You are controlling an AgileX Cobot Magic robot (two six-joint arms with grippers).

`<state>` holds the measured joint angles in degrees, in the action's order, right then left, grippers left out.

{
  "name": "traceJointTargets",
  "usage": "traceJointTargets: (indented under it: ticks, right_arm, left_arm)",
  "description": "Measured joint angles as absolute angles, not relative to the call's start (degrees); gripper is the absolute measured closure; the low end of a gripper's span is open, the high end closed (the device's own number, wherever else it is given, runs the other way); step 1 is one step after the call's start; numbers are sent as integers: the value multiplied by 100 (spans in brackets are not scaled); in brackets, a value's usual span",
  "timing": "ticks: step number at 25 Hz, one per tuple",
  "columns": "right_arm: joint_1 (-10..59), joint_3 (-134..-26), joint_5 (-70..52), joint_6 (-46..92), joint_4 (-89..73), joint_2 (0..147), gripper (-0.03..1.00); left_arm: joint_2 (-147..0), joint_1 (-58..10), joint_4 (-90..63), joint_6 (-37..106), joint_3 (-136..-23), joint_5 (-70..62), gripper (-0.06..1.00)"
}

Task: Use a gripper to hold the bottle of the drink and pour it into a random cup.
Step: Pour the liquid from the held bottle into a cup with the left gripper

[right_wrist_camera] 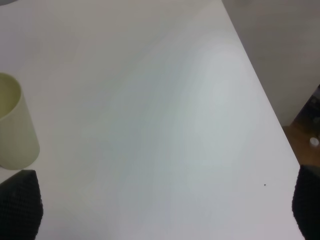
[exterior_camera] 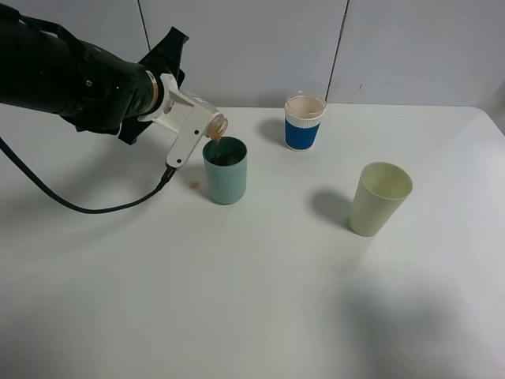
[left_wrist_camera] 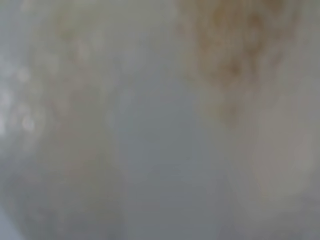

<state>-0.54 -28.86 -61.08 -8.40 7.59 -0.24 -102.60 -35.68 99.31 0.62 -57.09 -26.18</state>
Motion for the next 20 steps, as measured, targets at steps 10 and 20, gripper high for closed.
traceJointTargets:
  ticks: [10, 20]
  right_arm:
    - [-54, -2886, -6108, -840, 759, -24, -3]
    - [-54, -2886, -6108, -840, 759, -24, -3]
  left_arm:
    - [-10260, -3719, 9937, 68, -5709, -2647, 62]
    - [-10260, -3719, 9937, 72, -5709, -2653, 62]
